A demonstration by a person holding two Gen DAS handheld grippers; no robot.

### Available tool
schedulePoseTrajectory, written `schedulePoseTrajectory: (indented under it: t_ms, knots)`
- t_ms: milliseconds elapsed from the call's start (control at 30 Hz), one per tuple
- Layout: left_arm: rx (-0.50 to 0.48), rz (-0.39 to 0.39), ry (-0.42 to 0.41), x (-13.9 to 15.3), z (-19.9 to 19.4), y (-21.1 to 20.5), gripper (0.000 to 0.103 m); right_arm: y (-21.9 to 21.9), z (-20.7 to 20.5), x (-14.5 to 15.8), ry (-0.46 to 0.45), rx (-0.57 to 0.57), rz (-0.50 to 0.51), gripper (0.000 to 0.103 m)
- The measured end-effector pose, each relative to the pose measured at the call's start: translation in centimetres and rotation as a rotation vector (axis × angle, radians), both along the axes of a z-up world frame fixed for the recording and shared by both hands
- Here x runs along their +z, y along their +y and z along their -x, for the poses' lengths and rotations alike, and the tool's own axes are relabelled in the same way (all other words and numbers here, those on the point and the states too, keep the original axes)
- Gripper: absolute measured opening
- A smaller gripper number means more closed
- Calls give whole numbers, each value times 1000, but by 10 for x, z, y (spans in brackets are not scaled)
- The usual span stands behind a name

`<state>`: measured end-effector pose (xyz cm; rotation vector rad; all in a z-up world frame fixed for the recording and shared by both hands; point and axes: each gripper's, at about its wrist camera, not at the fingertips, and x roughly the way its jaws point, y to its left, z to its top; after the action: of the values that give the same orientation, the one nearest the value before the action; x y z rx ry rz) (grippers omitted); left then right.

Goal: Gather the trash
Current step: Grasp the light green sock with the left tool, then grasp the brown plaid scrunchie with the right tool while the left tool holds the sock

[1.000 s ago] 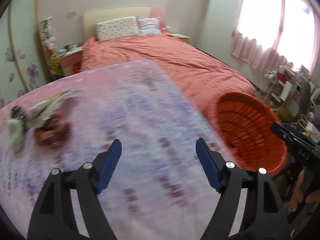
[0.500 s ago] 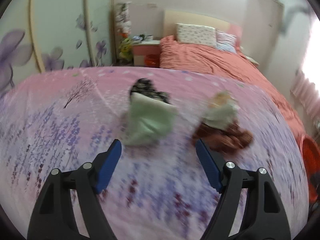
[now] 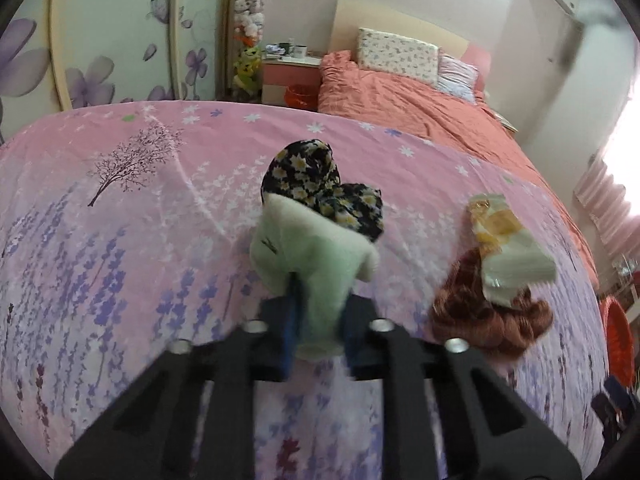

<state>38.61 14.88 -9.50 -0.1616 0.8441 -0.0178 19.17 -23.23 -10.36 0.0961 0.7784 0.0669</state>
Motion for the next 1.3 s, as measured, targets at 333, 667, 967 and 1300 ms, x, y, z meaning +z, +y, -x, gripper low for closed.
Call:
schedulePoseTrajectory:
  t_ms: [333, 667, 967, 1300]
  knots:
    - [-56, -52, 31, -4, 52, 14, 13, 68, -45, 5, 4, 96, -107, 76]
    - [-58, -32, 30, -7, 57, 19, 14, 110, -98, -1, 45, 97, -82, 58]
    - [-86, -15, 21, -3, 68, 14, 10, 89, -61, 3, 27, 113, -105, 12]
    - [-215, -16, -7, 7, 106, -30, 10, 25, -7, 7, 43, 18, -82, 14]
